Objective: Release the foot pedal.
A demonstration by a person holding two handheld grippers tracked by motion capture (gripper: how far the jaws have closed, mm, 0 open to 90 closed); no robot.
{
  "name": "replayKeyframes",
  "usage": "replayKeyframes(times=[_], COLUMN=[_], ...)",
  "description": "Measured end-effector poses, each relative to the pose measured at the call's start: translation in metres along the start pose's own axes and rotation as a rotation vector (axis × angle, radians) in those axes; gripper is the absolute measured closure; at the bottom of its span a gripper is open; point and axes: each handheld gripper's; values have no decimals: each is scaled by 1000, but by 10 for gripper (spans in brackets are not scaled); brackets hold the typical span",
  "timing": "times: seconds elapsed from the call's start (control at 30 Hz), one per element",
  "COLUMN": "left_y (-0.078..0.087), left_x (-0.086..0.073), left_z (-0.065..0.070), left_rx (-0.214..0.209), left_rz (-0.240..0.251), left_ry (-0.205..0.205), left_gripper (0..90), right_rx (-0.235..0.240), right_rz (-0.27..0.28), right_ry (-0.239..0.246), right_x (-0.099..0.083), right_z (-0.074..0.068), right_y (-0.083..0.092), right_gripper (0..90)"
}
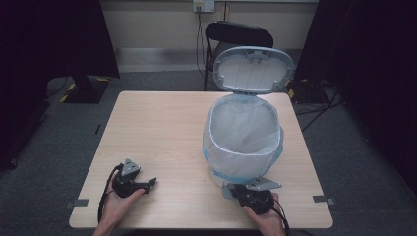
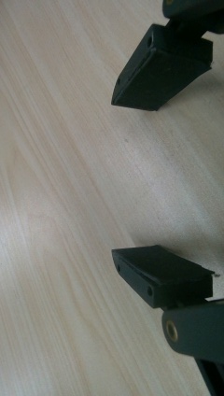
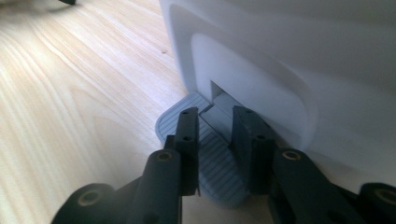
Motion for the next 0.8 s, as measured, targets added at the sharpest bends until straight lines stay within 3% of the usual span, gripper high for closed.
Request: replayKeyframes(times=[0.37, 0.8], left_y=[0, 0], left_x=[0, 0], left_z=[0, 0], left_rx=[-1, -2], left_rz=[0, 0], left_ry=[-2, -3], left_gripper=[214, 214], right_rx=[-10, -21], right_rz=[70, 56], right_ry=[-11, -9], right_x=[3, 3], right_z=[0, 0], right_y=[11, 16], right_gripper=[712, 663])
Point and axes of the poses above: each handheld gripper's, and its own axes: y roughly backward along the jaws, x roughly out of its top, z roughly to its right, and after that the axes turned 5 degrees about y, right-handed
